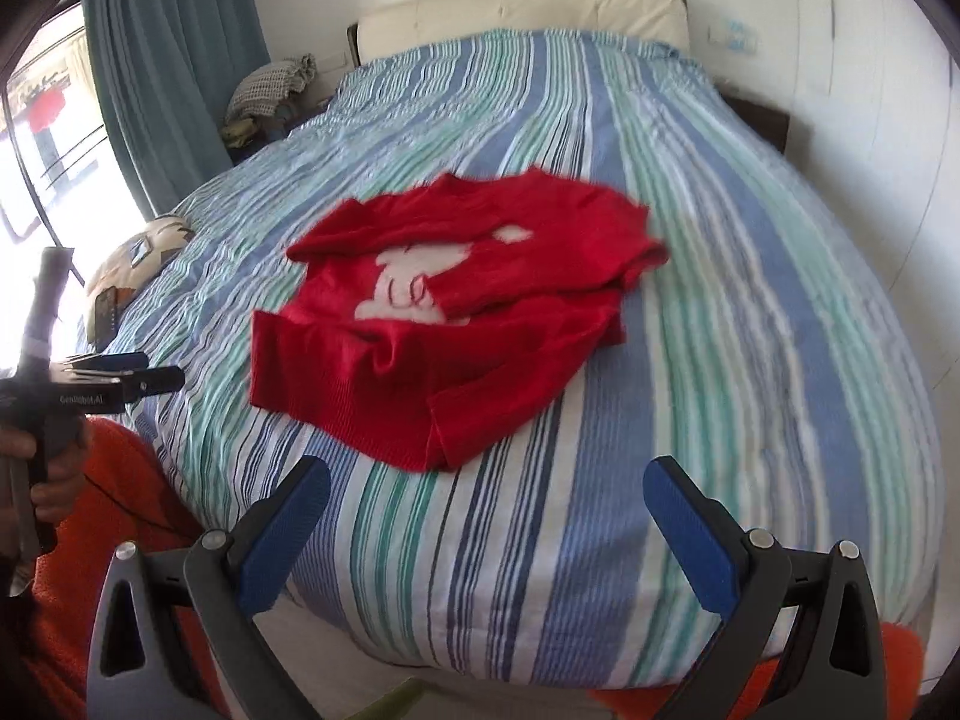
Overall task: Fold small clothes
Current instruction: 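Grasp the sweater hem with both grippers and lift it to shake out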
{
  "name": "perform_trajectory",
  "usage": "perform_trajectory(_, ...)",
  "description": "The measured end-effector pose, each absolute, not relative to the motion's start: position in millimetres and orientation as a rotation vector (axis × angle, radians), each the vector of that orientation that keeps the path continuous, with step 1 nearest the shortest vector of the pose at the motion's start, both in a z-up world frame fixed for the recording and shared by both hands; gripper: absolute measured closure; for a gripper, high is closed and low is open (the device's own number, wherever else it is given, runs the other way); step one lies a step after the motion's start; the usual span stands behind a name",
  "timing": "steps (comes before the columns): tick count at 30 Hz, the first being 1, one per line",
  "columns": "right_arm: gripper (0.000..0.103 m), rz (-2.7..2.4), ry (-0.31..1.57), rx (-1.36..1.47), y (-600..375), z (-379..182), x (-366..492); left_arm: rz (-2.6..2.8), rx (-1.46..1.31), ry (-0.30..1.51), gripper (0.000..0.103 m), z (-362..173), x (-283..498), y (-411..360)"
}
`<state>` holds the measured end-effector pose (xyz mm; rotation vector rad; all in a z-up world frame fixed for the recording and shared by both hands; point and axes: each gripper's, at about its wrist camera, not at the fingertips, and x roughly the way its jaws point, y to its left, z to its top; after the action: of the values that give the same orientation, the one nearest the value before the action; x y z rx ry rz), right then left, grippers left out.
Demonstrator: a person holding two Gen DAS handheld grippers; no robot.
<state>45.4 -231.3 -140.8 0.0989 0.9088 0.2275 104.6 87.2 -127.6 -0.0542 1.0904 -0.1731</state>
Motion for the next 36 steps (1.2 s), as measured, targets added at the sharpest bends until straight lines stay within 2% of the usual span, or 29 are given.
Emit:
perform_trajectory(2, 0.0, 0.271, 0.995, 0.2, -225, -176, 66, -0.188, -0.065, 1.105, 0.002, -145, 119, 77)
perform_trajectory(4, 0.0, 0.295, 1.039, 0.308, -219, -203, 83, -0.174, -0.053, 1.106, 0.009, -158, 133, 65)
perform_trajectory(6, 0.0, 0.277, 1.05, 0.346, -212, -220, 100, -0.182, -0.047, 1.132, 0.037, -171, 146, 54)
perform_trajectory(7, 0.001, 0.265, 1.051, 0.34, -208, -226, 108, -0.187, -0.053, 1.155, 0.045, -178, 151, 51)
perform_trajectory(8, 0.001, 0.257, 1.057, 0.325, -204, -232, 116, -0.187, -0.06, 1.18, 0.062, -186, 156, 48)
perform_trajectory(9, 0.01, 0.242, 1.071, 0.299, -201, -238, 122, -0.186, -0.07, 1.2, 0.091, -191, 158, 47)
perform_trajectory(10, 0.037, 0.218, 1.079, 0.263, -200, -242, 126, -0.186, -0.085, 1.216, 0.099, -196, 160, 49)
perform_trajectory(12, 0.074, 0.186, 1.075, 0.251, -211, -238, 123, -0.173, -0.137, 1.206, 0.099, -192, 153, 59)
perform_trajectory(13, 0.08, 0.203, 1.074, 0.318, -222, -231, 118, -0.185, -0.17, 1.201, 0.099, -186, 147, 67)
perform_trajectory(18, 0.08, 0.211, 1.064, 0.444, -271, -200, 61, -0.261, -0.221, 1.206, 0.1, -157, 98, 103)
perform_trajectory(22, 0.077, 0.159, 1.1, 0.519, -294, -212, 34, -0.244, -0.181, 1.232, 0.099, -175, 85, 101)
perform_trajectory(23, 0.072, 0.152, 1.088, 0.542, -297, -215, 30, -0.23, -0.169, 1.233, 0.099, -181, 84, 98)
perform_trajectory(24, 0.057, 0.158, 1.081, 0.577, -300, -218, 30, -0.225, -0.178, 1.237, 0.099, -189, 86, 93)
perform_trajectory(25, 0.049, 0.179, 1.063, 0.618, -303, -220, 30, -0.227, -0.196, 1.244, 0.099, -194, 88, 91)
perform_trajectory(27, 0.041, 0.218, 1.02, 0.682, -306, -224, 35, -0.227, -0.193, 1.244, 0.099, -200, 88, 89)
perform_trajectory(32, 0.041, 0.324, 1.084, 0.719, -286, -254, 67, -0.233, -0.166, 1.23, 0.098, -203, 87, 88)
perform_trajectory(33, 0.045, 0.332, 1.11, 0.709, -280, -262, 74, -0.23, -0.169, 1.236, 0.098, -206, 88, 87)
perform_trajectory(35, 0.068, 0.305, 1.101, 0.709, -279, -267, 80, -0.228, -0.176, 1.245, 0.098, -210, 91, 88)
perform_trajectory(36, 0.093, 0.297, 1.101, 0.724, -282, -266, 82, -0.227, -0.179, 1.244, 0.099, -210, 91, 88)
